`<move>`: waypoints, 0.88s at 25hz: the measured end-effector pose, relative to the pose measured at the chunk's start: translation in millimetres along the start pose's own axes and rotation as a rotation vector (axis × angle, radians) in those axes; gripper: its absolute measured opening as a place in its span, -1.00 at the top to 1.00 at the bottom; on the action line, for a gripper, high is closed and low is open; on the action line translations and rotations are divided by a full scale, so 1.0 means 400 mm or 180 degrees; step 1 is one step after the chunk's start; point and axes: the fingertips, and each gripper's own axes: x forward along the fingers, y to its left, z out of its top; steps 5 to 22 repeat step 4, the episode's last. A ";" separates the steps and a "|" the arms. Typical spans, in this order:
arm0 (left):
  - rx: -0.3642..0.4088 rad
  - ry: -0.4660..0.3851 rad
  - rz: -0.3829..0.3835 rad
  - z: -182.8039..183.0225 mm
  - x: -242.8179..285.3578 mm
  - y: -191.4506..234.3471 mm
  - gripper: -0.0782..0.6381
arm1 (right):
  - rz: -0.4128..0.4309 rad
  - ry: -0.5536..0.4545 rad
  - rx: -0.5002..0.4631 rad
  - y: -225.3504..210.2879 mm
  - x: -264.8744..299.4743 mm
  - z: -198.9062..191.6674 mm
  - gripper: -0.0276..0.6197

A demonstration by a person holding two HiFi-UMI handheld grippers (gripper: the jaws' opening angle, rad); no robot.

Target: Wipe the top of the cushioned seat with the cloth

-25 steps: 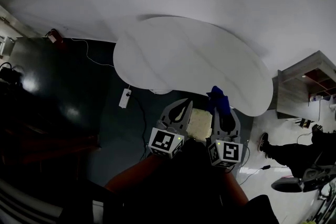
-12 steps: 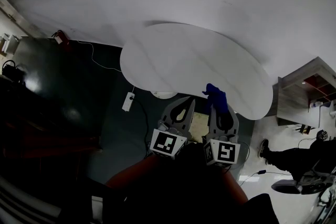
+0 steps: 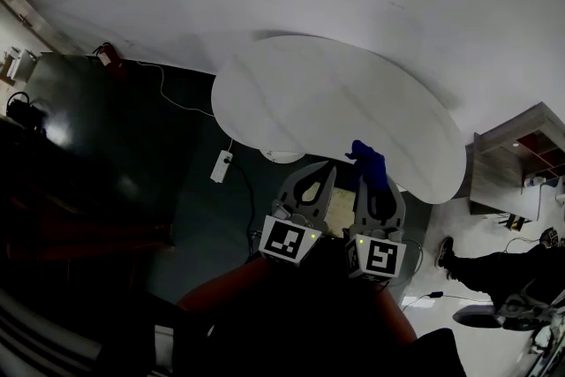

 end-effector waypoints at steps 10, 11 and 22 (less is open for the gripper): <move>-0.0002 0.0048 0.0029 0.002 0.028 0.027 0.73 | 0.0025 0.0039 -0.0031 0.007 0.036 0.006 0.54; -0.0002 0.0048 0.0029 0.002 0.028 0.027 0.73 | 0.0025 0.0039 -0.0031 0.007 0.036 0.006 0.54; -0.0002 0.0048 0.0029 0.002 0.028 0.027 0.73 | 0.0025 0.0039 -0.0031 0.007 0.036 0.006 0.54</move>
